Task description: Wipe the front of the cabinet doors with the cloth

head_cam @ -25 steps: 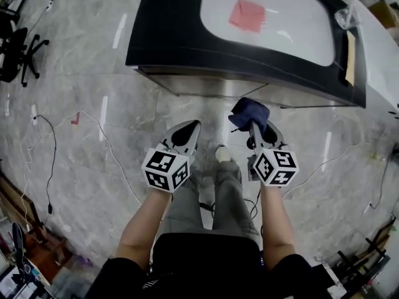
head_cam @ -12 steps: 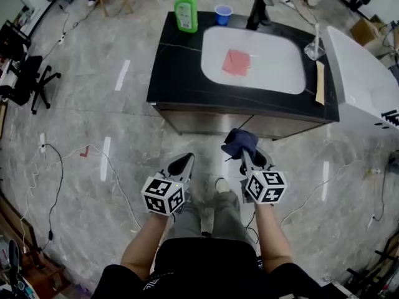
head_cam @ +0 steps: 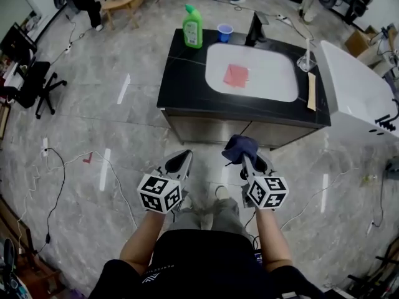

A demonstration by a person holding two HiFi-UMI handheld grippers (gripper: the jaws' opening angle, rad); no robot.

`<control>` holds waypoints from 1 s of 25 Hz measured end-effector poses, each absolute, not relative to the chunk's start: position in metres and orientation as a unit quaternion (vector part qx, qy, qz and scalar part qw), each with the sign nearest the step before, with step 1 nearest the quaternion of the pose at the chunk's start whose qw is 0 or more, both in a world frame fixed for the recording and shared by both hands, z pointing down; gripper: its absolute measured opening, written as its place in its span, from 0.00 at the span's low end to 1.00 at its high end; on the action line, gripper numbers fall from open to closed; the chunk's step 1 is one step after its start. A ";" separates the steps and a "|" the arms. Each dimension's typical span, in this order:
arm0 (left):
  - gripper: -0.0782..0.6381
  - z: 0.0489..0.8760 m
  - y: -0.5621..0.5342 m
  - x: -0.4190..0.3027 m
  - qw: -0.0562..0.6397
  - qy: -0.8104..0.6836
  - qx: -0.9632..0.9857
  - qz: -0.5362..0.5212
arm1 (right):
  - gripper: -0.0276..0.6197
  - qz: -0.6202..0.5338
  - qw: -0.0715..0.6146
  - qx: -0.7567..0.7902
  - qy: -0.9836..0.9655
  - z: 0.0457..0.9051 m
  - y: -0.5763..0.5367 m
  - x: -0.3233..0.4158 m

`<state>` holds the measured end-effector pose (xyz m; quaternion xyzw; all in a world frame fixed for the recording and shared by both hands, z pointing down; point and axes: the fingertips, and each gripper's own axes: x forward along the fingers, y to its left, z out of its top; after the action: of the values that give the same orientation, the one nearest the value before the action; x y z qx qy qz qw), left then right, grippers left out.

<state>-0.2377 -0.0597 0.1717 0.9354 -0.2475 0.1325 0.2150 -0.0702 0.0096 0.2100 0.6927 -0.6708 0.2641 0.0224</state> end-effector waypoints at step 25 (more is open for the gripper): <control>0.12 0.116 -0.049 -0.276 0.133 -0.257 0.953 0.089 | 0.15 0.229 -0.017 0.618 -0.752 0.137 0.007 -0.192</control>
<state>-0.2762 -0.0494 0.1158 0.9532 -0.2568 0.0892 0.1327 -0.1915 0.0066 0.1370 0.6176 -0.7524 0.2286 -0.0172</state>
